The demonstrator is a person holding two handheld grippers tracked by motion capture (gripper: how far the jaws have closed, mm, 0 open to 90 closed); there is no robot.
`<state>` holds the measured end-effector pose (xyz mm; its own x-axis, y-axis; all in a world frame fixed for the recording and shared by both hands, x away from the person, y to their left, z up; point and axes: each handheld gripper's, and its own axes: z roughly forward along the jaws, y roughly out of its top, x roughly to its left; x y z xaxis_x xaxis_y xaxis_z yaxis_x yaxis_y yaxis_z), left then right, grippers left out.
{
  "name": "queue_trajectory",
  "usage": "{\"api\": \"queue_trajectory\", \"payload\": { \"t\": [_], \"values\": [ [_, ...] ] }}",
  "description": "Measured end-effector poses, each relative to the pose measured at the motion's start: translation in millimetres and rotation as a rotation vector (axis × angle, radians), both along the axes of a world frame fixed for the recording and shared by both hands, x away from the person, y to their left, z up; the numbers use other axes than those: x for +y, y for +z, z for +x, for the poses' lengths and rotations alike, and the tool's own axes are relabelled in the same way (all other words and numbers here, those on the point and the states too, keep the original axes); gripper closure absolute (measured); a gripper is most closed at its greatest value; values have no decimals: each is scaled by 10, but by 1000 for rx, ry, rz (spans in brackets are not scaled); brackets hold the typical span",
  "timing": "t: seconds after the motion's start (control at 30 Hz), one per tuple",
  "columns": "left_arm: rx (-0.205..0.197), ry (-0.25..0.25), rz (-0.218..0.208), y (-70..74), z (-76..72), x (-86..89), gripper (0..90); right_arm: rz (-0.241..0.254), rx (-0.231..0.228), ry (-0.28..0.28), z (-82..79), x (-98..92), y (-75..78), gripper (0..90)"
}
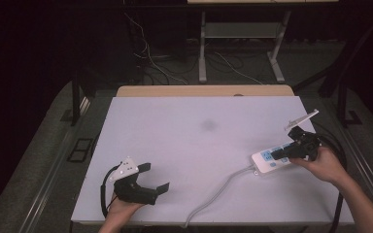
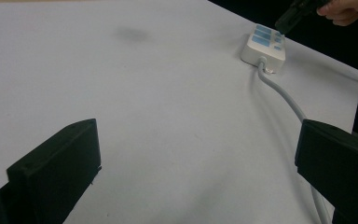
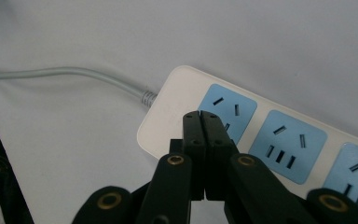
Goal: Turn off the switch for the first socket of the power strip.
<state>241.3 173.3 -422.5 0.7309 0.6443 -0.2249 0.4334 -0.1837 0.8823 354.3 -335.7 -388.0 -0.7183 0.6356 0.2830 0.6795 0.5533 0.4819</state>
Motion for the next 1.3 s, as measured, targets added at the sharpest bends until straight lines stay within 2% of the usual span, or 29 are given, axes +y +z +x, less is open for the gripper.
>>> {"api": "queue_trajectory", "payload": {
  "t": [0.37, 0.6, 0.7, 0.83, 1.0, 1.3],
  "values": [
    [3, -1, 0, -3, 1, -4, 0, -57, 42, 41, 17, 92, -95, 897],
    [1, -2, 2, -2, 0, -6, 0, -99, 40, 55, 14, 120, -146, 898],
    [1, -3, 2, -3, 0, -7, 0, -98, 26, 66, 3, 116, -150, 898],
    [1, -5, 4, -3, 2, -14, 0, -118, -14, 76, -40, 136, -146, 900],
    [0, -7, 7, -5, -1, -22, 0, -95, -30, 68, -64, 108, -163, 900],
    [3, -10, 11, -11, 1, -34, 0, -102, -47, 60, -94, 116, -167, 900]
  ]
}}
